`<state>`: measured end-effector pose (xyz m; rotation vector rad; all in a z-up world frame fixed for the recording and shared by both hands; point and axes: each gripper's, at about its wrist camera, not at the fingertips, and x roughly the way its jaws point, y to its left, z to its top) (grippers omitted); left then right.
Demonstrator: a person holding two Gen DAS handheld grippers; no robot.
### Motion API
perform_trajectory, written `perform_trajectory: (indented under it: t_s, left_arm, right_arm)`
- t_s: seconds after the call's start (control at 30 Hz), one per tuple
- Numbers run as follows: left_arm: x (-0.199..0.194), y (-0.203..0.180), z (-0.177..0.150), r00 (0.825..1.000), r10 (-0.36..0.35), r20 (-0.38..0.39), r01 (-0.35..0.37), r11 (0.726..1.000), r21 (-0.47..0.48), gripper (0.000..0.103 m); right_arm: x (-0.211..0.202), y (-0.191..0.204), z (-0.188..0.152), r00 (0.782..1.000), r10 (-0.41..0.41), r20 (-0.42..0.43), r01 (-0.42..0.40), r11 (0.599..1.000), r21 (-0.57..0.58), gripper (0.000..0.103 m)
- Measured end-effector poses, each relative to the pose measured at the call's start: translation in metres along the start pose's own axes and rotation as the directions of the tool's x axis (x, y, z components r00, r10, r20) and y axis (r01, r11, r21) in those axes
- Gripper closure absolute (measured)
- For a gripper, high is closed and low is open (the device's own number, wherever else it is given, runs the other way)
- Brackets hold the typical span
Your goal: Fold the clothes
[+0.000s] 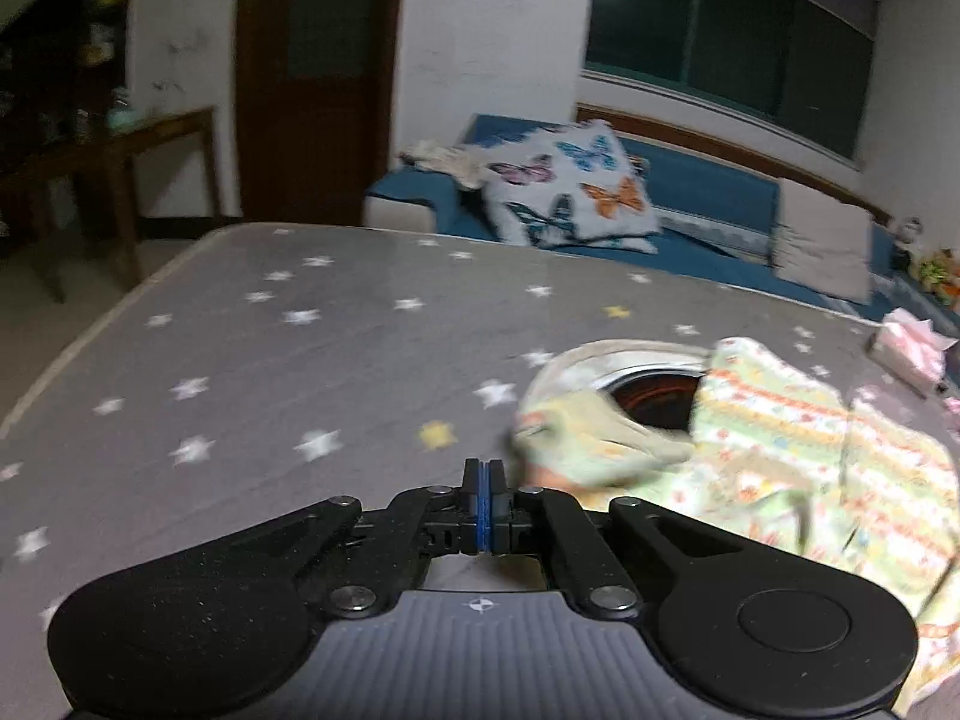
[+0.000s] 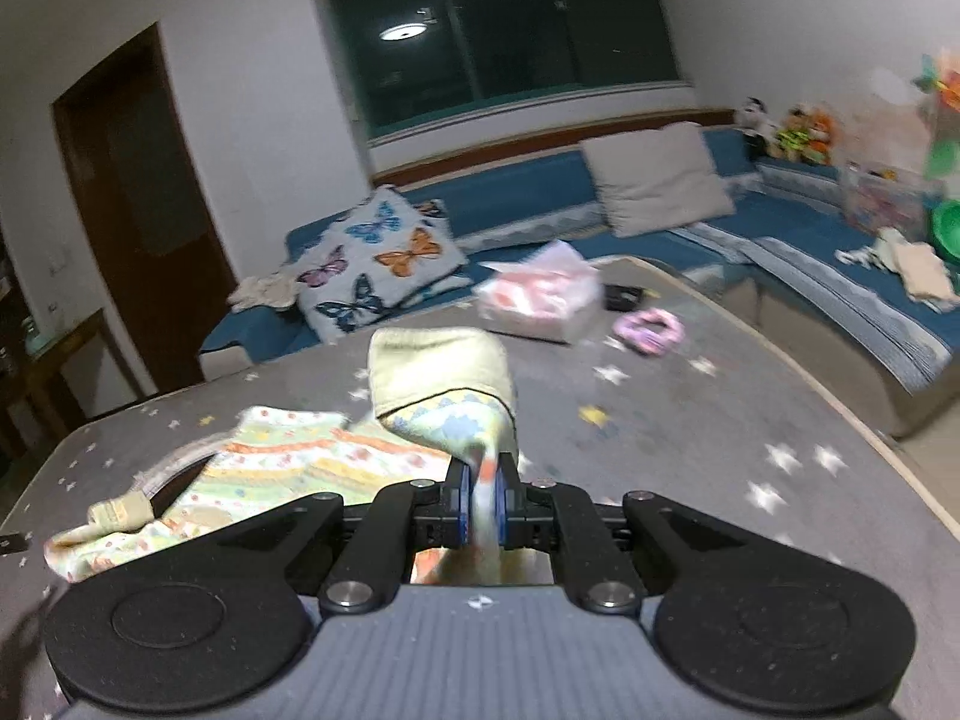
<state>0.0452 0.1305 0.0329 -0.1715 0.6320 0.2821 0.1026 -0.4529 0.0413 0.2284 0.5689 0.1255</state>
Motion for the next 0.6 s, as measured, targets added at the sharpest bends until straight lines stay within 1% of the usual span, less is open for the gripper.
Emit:
perform_trajectory:
  t_s: [0.03,0.1,0.17,0.2,0.3,0.33,0.37,0.4,0.43,0.47,0.53,0.6]
  left_arm:
    - [-0.006,0.006,-0.004,1.0,0.007,-0.003,-0.007,1.0,-0.009,0.103]
    - [-0.007,0.006,-0.007,1.0,-0.004,-0.017,0.004,1.0,0.008,0.103]
    - [-0.007,0.005,-0.01,0.999,-0.016,-0.031,0.017,1.0,0.027,0.103]
    - [-0.007,0.004,-0.011,0.999,-0.022,-0.038,0.024,0.999,0.036,0.103]
    - [-0.007,0.003,-0.015,0.997,-0.04,-0.061,0.044,0.997,0.064,0.1]
    - [-0.004,-0.003,-0.013,0.997,-0.048,-0.057,0.052,0.995,0.085,0.1]
    - [-0.001,-0.009,-0.011,0.997,-0.056,-0.051,0.061,0.992,0.108,0.092]
    - [0.004,-0.016,-0.009,0.997,-0.059,-0.047,0.065,0.99,0.129,0.076]
    - [0.008,-0.022,-0.008,0.997,-0.062,-0.044,0.067,0.986,0.15,0.066]
    - [0.014,-0.029,-0.006,0.997,-0.063,-0.039,0.069,0.983,0.171,0.05]
    - [0.025,-0.04,-0.002,0.997,-0.065,-0.032,0.07,0.976,0.205,0.046]
    - [0.039,-0.051,0.001,0.996,-0.08,-0.039,0.087,0.966,0.244,0.043]
  right_arm:
    - [-0.005,-0.006,-0.006,1.0,-0.017,-0.007,0.017,1.0,0.008,0.096]
    - [-0.01,-0.02,-0.018,0.998,-0.059,-0.033,0.06,0.997,0.04,0.095]
    - [-0.011,-0.034,-0.029,0.991,-0.116,-0.067,0.12,0.99,0.071,0.091]
    - [-0.011,-0.041,-0.034,0.986,-0.145,-0.084,0.152,0.985,0.084,0.091]
    - [-0.013,-0.045,-0.039,0.98,-0.178,-0.092,0.186,0.979,0.086,0.09]
    - [-0.013,-0.046,-0.04,0.978,-0.186,-0.092,0.194,0.977,0.085,0.086]
    - [-0.014,-0.046,-0.041,0.977,-0.194,-0.092,0.201,0.976,0.084,0.082]
    - [-0.015,-0.047,-0.043,0.975,-0.202,-0.092,0.209,0.974,0.082,0.08]
    - [-0.014,-0.046,-0.043,0.974,-0.207,-0.093,0.214,0.974,0.079,0.077]
    - [-0.011,-0.045,-0.042,0.973,-0.209,-0.094,0.216,0.974,0.073,0.076]
    - [-0.012,-0.045,-0.045,0.972,-0.215,-0.096,0.222,0.972,0.072,0.072]
    - [-0.011,-0.045,-0.047,0.97,-0.22,-0.107,0.228,0.971,0.077,0.072]
